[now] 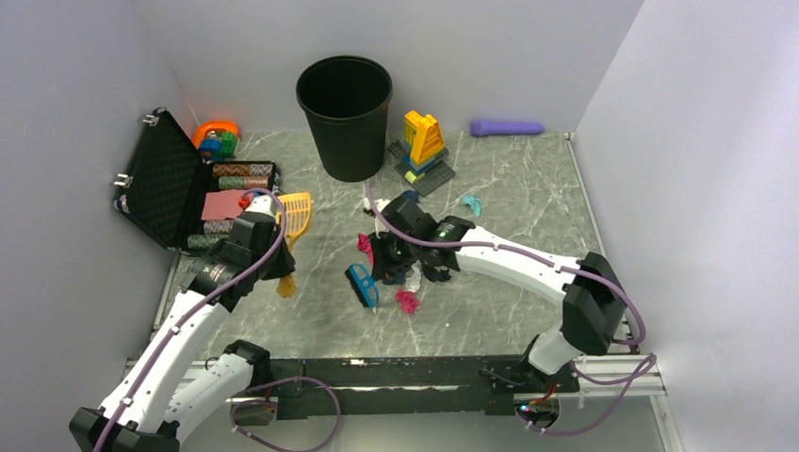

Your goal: Sweep away the paper scraps from the table

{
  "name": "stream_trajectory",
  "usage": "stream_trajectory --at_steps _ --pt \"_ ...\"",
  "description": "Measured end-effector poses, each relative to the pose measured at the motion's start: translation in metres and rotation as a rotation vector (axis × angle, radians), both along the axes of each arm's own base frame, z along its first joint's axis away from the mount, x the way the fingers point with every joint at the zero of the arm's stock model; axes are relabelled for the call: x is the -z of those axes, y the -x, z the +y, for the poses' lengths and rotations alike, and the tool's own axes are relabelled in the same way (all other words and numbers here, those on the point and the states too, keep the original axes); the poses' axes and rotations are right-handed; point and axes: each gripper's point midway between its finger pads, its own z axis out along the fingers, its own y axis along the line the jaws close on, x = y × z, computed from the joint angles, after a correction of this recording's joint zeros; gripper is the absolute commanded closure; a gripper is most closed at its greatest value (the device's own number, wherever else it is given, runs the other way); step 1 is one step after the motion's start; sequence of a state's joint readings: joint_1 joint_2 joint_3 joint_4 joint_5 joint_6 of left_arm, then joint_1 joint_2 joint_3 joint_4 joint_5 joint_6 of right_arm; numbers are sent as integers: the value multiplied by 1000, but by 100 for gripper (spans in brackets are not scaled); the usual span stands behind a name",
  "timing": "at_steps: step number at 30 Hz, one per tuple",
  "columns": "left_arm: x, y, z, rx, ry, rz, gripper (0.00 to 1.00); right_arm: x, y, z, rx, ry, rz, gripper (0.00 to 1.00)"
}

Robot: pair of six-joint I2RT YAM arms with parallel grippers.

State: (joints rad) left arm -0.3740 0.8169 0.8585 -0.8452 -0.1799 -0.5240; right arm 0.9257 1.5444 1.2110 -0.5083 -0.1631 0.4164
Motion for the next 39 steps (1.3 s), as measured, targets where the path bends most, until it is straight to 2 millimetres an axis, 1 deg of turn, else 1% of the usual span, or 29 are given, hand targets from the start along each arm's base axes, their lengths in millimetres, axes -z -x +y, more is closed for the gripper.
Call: stream_trajectory --at_steps 2,4,7,9,11,13,17,20,22,24,26,29,31,33,35,39 --pt "3 0 -4 19 10 5 100 9 12 5 -49 15 32 100" --pt "8 -1 -9 38 24 14 100 25 16 2 -56 63 61 100" --pt "17 0 -15 61 40 36 100 51 11 -12 -18 162 99 100" --pt "23 0 -18 74 50 50 100 57 2 -20 22 190 108 100" --pt "28 0 -22 85 61 61 100 56 -8 -29 66 202 113 100" --pt "35 0 -28 106 74 79 100 51 -22 -39 116 215 103 100" --pt "51 4 -49 165 87 141 100 38 -54 -67 230 244 64 100" --pt "69 14 -70 232 53 214 100 27 -67 -83 265 246 43 100" --pt "81 22 -79 268 17 260 100 17 -68 -87 261 231 33 100" --pt "88 28 -82 281 -28 296 100 5 -65 -87 243 200 16 100" --pt "90 29 -81 274 -66 308 100 -8 -63 -86 231 166 -1 100" --pt "85 26 -74 230 -100 289 100 -30 -64 -83 219 111 -26 100" --pt "78 24 -69 201 -108 259 100 -38 -68 -79 215 78 -32 100" --pt "68 23 -60 169 -112 217 100 -42 -71 -72 203 42 -25 100" --pt "56 23 -51 138 -113 170 100 -42 -74 -61 190 7 -3 100" --pt "41 21 -36 85 -100 124 100 -33 -87 -33 171 -53 53 100"
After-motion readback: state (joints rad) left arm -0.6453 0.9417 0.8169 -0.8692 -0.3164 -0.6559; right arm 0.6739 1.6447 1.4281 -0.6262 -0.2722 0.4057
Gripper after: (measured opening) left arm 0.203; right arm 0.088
